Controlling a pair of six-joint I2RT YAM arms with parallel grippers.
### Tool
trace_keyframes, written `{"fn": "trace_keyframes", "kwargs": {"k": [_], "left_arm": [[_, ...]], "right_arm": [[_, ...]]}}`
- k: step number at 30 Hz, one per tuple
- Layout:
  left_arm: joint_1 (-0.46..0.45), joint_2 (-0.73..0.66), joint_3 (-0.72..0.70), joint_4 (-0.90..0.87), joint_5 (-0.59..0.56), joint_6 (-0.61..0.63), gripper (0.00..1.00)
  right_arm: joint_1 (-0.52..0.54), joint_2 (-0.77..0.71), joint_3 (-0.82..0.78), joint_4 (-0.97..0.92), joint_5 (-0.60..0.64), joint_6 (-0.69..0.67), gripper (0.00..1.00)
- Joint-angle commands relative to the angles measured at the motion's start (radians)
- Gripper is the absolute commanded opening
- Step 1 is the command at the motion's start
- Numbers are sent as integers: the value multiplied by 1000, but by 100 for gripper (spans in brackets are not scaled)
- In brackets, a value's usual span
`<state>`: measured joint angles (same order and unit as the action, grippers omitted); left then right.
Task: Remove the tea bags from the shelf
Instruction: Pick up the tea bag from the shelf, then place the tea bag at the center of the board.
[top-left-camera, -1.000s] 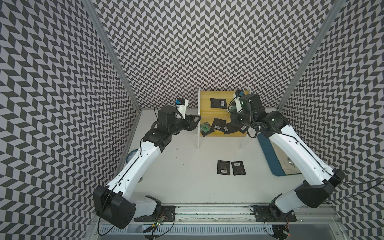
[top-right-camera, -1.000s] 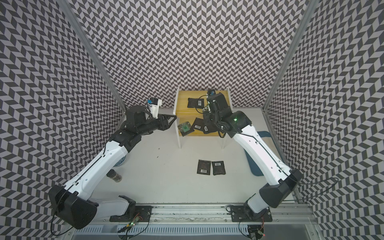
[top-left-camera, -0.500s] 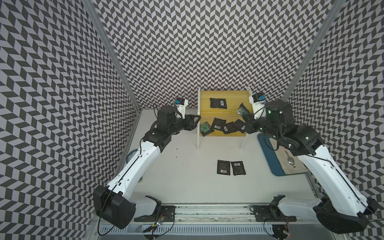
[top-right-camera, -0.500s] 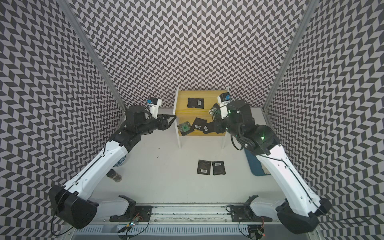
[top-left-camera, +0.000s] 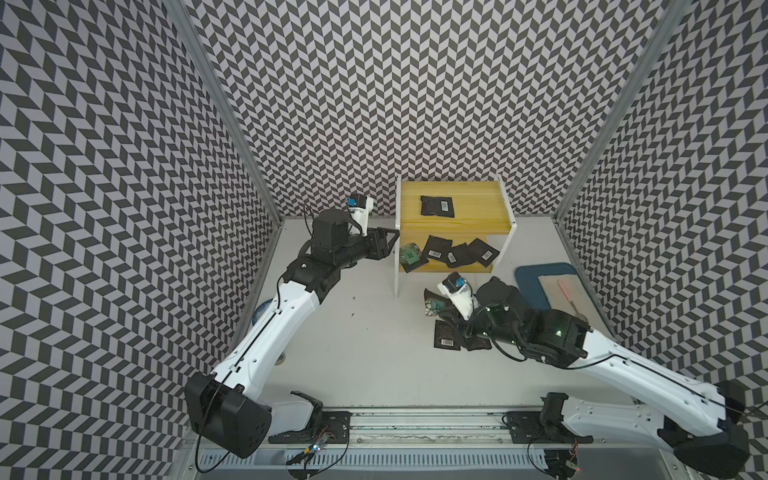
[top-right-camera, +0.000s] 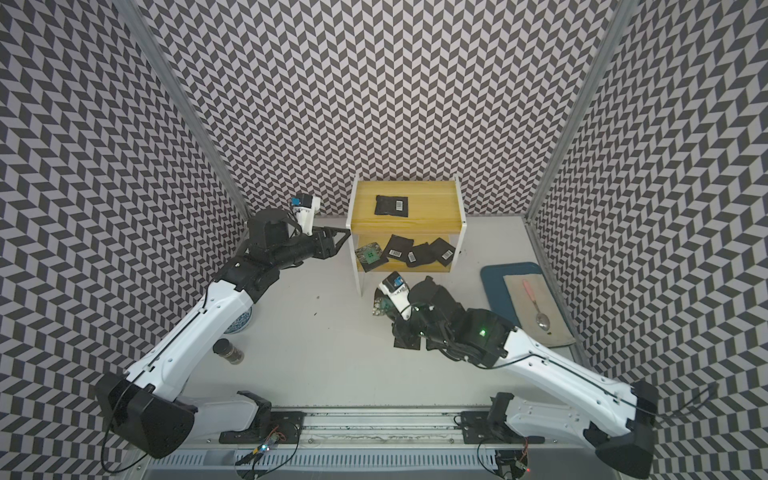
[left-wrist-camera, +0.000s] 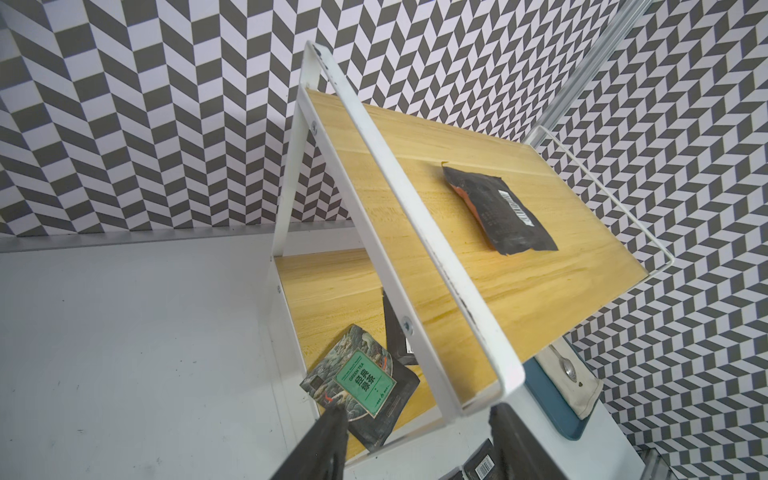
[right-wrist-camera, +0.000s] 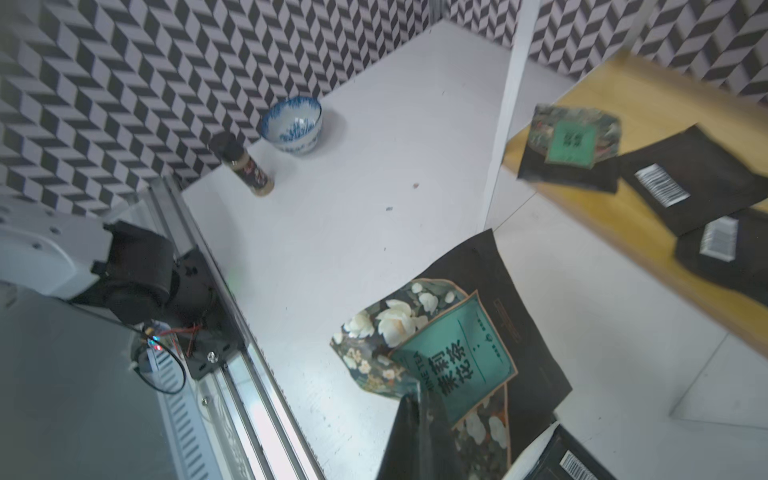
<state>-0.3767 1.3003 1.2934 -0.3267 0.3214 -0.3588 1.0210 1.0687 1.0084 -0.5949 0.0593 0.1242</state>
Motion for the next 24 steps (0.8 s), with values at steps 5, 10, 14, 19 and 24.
{"fn": "trace_keyframes", "kwargs": {"k": [5,10,14,19,24], "left_arm": [[20,-26,26,3,-45,1,58],[20,-30,13,2,-43,1,58],[20,-34,0,2,-40,-2,58],[19,-41,-9,3,-39,-2,58],[20,-43,-20,2,-40,-4,58]], "right_arm": [[34,70,-182,333,22,13,0],[35,186,-194,389,24,1,0],[35,262,-206,465,32,4,0],[36,330,-217,509,45,13,0],[36,368,-247,551,101,27,0]]}}
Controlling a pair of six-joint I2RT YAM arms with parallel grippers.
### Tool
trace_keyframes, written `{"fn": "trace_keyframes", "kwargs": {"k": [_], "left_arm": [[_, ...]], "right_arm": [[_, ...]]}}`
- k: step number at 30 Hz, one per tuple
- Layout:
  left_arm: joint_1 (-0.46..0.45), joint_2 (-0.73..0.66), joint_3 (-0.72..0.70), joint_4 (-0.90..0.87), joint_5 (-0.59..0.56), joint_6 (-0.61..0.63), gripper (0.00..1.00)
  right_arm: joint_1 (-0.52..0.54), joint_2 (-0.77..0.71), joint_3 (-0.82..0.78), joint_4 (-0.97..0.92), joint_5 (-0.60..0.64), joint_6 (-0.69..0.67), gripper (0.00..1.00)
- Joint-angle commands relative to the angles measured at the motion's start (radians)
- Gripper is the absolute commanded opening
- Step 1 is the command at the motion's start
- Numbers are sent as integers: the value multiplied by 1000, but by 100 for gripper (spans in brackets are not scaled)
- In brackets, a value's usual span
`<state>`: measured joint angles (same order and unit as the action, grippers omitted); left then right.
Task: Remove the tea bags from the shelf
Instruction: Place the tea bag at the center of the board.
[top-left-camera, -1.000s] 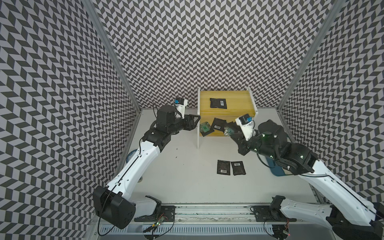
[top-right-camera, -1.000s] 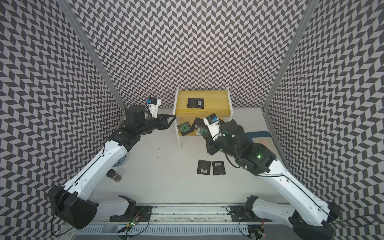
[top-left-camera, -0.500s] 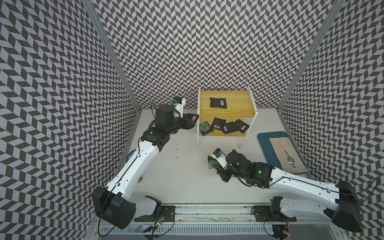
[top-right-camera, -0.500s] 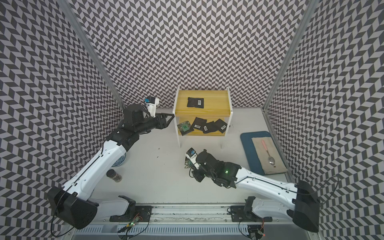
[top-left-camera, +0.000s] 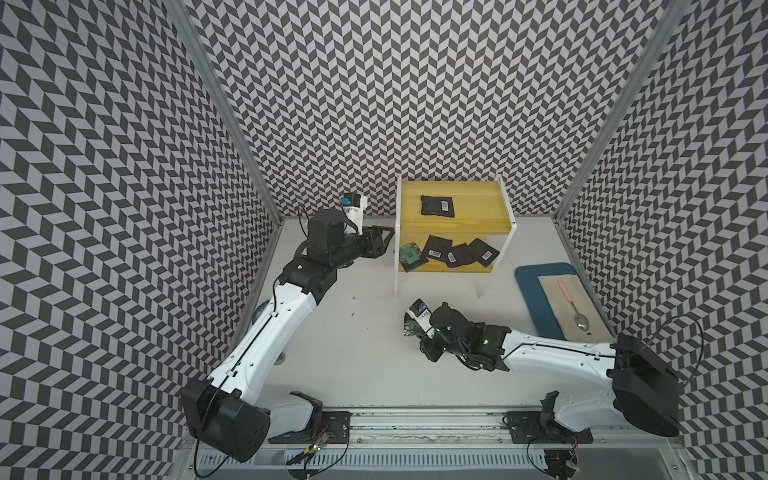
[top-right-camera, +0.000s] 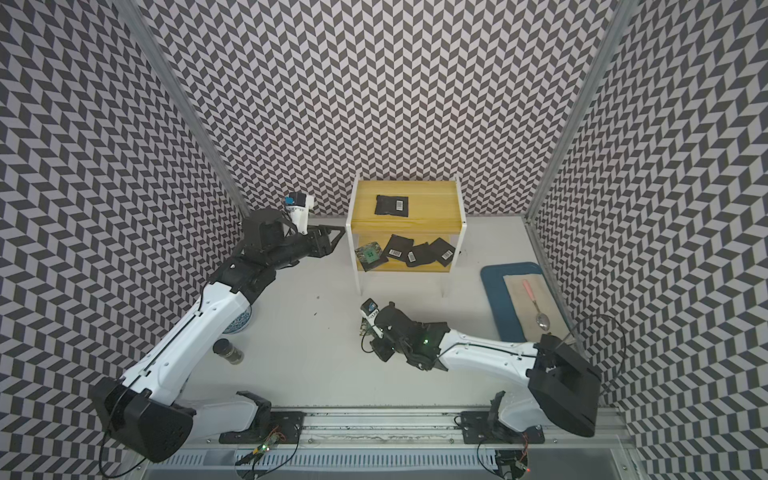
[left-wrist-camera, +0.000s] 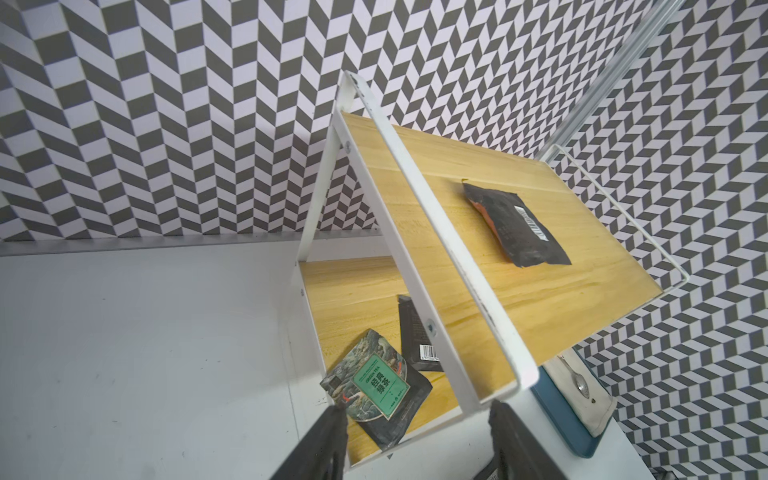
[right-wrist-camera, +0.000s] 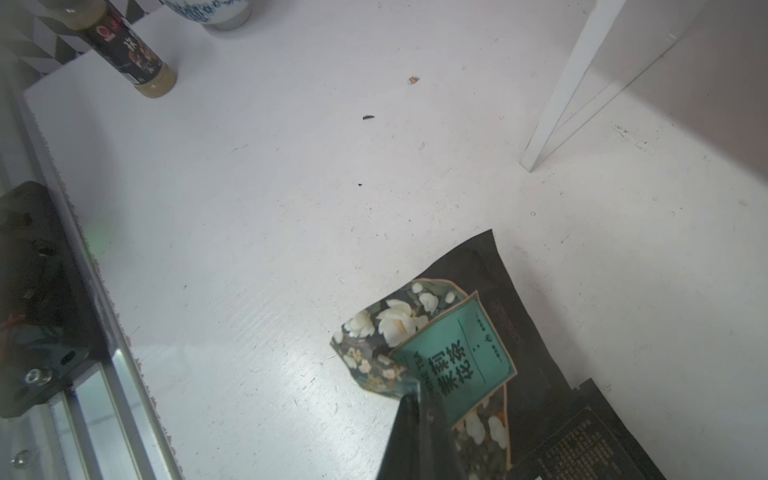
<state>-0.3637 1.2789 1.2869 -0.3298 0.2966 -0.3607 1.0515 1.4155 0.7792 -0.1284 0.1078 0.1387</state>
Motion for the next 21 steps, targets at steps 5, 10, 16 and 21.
{"fn": "trace_keyframes", "kwargs": {"k": [5,10,16,21], "left_arm": [[6,-20,-14,8,-13,-2,58],[7,-16,-11,7,-12,-2,58],[8,-21,-13,1,-20,2,58],[9,-20,-17,0,-21,2,58]], "right_arm": [[4,80,-30,118,70,14,0],[5,147,-23,155,98,16,0],[5,195,-18,166,118,23,0],[5,202,-34,174,104,28,2]]}}
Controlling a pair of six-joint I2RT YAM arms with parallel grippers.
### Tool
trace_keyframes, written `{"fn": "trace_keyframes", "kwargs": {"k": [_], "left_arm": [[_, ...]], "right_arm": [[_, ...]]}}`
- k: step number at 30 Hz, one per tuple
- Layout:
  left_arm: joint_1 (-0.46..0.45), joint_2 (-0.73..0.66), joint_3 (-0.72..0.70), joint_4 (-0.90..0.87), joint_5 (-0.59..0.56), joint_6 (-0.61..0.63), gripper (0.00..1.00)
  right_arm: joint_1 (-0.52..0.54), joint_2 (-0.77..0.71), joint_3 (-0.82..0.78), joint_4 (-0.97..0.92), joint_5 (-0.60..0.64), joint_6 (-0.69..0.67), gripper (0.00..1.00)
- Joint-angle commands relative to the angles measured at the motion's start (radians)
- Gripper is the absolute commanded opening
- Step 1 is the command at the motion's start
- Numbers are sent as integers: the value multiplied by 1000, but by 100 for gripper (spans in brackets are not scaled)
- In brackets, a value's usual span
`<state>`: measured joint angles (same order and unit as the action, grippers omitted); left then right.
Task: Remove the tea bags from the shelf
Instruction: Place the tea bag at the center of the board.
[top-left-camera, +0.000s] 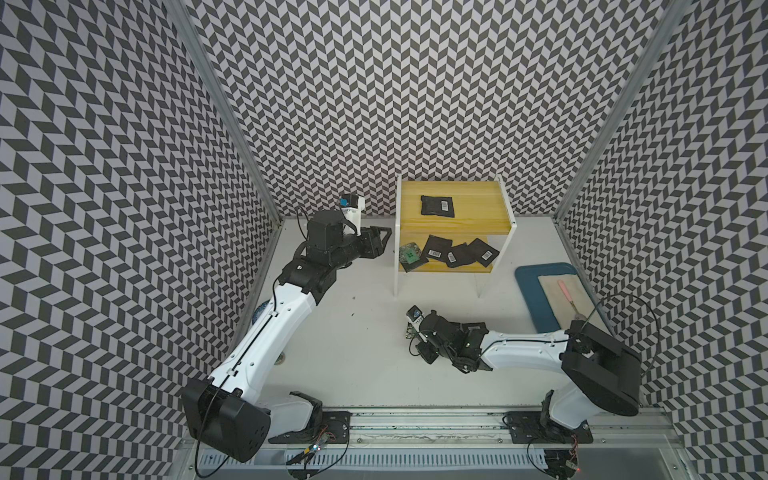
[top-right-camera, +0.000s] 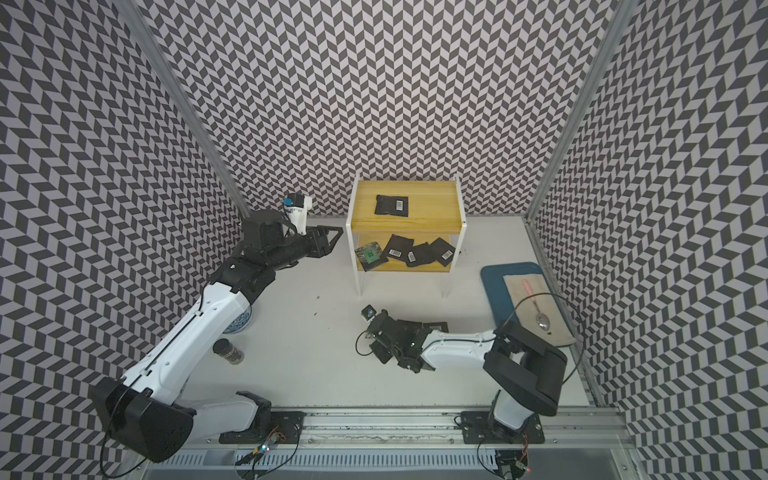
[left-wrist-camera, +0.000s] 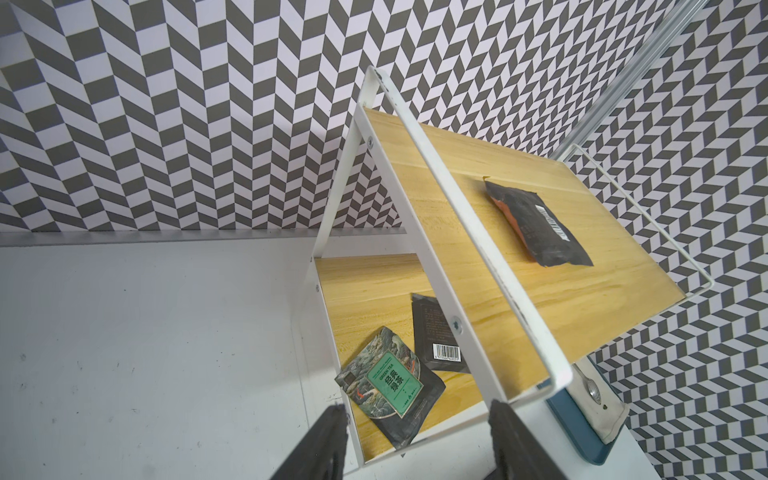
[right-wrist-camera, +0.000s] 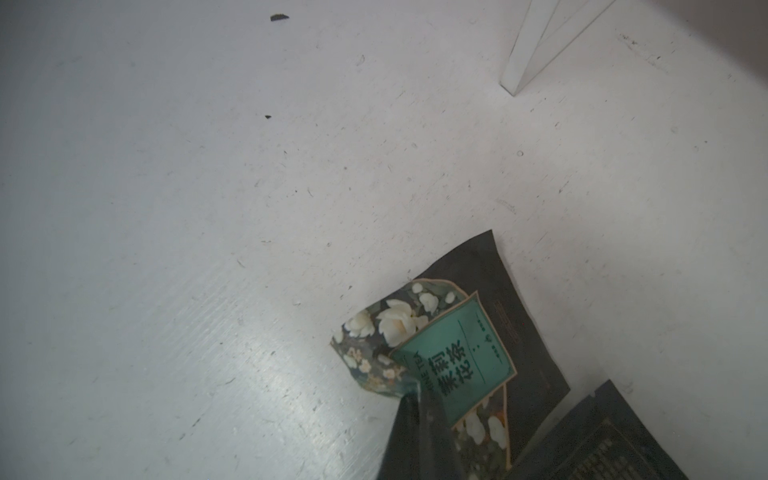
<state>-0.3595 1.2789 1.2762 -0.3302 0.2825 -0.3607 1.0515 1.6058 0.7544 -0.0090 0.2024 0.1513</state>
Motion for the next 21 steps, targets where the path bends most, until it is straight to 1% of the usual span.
{"fn": "trace_keyframes", "kwargs": {"k": [1,7,9,11,13,21], "left_arm": [[5,-20,-6,2,-6,2,58],[5,-13,-6,3,-6,2,58],[5,-14,-6,3,-6,3,58],[5,-13,-6,3,-6,2,58],[5,-11,-6,3,-7,2,58],[8,-9,-11,5,-8,3,58]], "right_arm": [[5,15,-8,53,7,18,2],[5,19,-18,51,-6,17,8],[5,17,-24,50,-13,17,12],[5,16,-24,40,-23,16,18],[8,10,-25,32,-24,20,21],[21,-36,-22,-7,-8,22,26]]}}
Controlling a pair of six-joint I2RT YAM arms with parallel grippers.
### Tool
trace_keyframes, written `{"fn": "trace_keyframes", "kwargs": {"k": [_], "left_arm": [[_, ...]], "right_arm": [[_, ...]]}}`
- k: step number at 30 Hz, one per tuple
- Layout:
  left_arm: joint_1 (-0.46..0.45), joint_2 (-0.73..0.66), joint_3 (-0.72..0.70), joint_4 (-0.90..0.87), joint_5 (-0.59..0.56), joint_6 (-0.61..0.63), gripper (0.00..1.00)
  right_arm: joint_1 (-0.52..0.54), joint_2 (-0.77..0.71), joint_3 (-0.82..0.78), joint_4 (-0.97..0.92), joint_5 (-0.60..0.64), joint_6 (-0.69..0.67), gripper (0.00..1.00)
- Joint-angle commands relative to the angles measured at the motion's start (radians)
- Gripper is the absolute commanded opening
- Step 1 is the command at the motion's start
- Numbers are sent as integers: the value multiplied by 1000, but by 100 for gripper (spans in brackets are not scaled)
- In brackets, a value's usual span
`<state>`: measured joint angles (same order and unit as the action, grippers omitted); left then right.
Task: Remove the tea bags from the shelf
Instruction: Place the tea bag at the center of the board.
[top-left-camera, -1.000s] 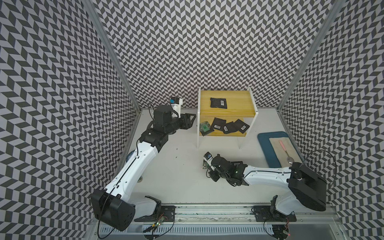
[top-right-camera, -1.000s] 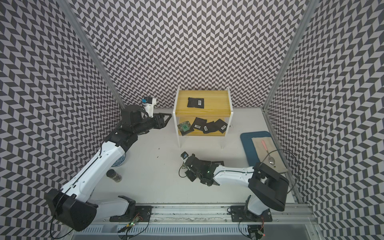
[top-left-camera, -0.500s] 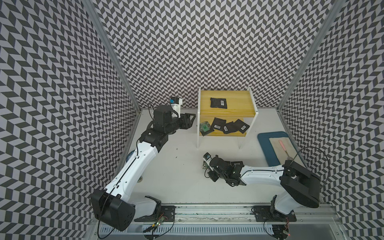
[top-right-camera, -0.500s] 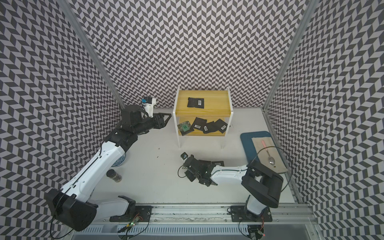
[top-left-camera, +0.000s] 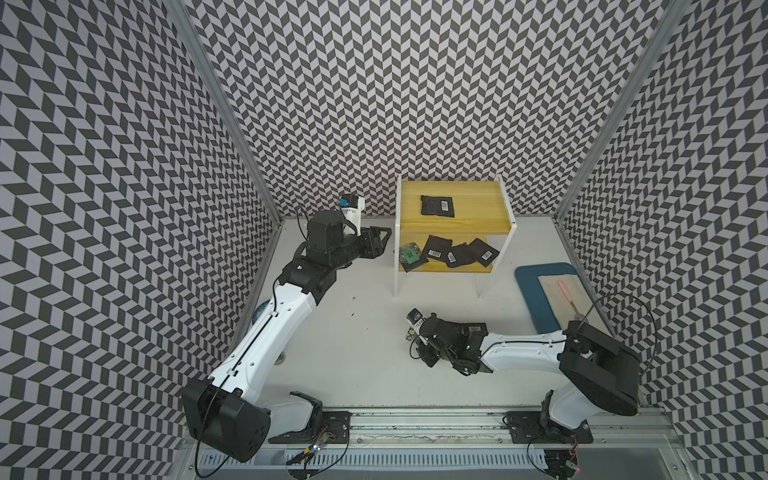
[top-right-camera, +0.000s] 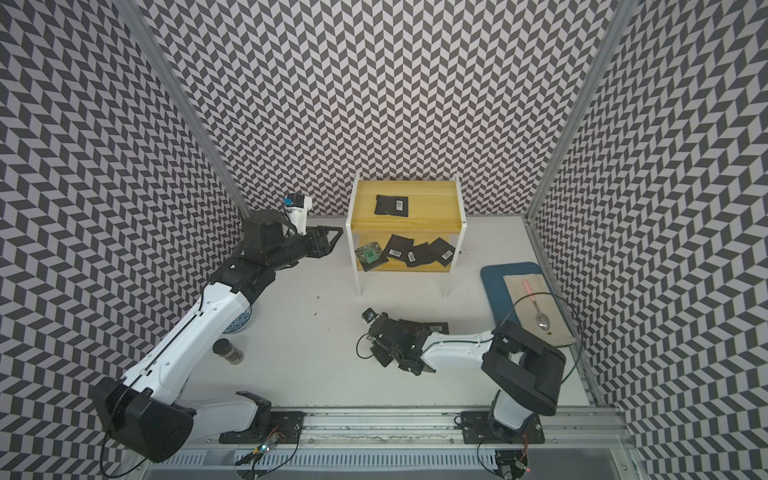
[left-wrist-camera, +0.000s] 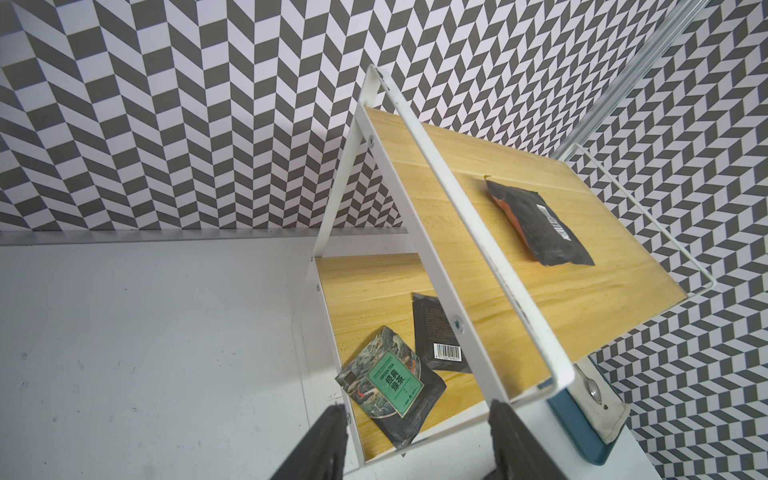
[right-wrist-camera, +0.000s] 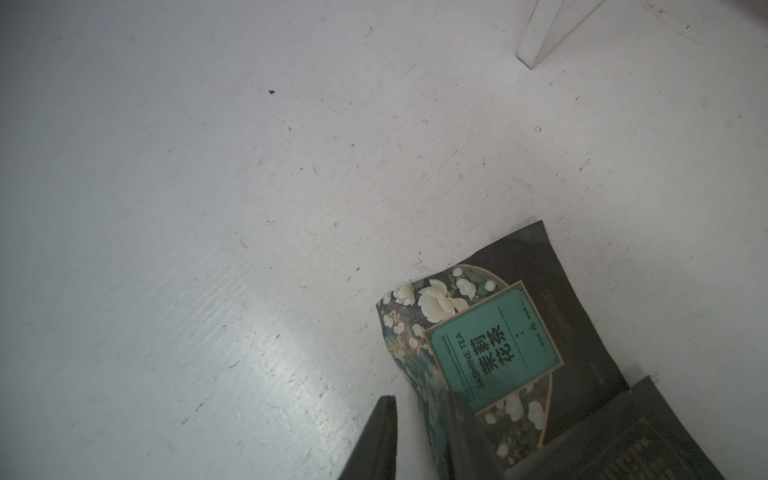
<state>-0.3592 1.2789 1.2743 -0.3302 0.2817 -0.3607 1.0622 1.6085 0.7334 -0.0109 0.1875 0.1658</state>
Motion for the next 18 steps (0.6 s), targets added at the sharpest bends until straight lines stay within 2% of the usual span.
{"fn": "trace_keyframes", "kwargs": {"k": [1,8,18], "left_arm": [[7,-10,-7,5,-10,2,58],[9,-17,14,-3,-8,3,58],[10,-13,71,-6,22,-9,60]], "right_arm": [[13,-54,4,-19,14,6,27],[13,-225,61,-148,31,8,34],[13,-409,249,-334,63,-6,52]]}}
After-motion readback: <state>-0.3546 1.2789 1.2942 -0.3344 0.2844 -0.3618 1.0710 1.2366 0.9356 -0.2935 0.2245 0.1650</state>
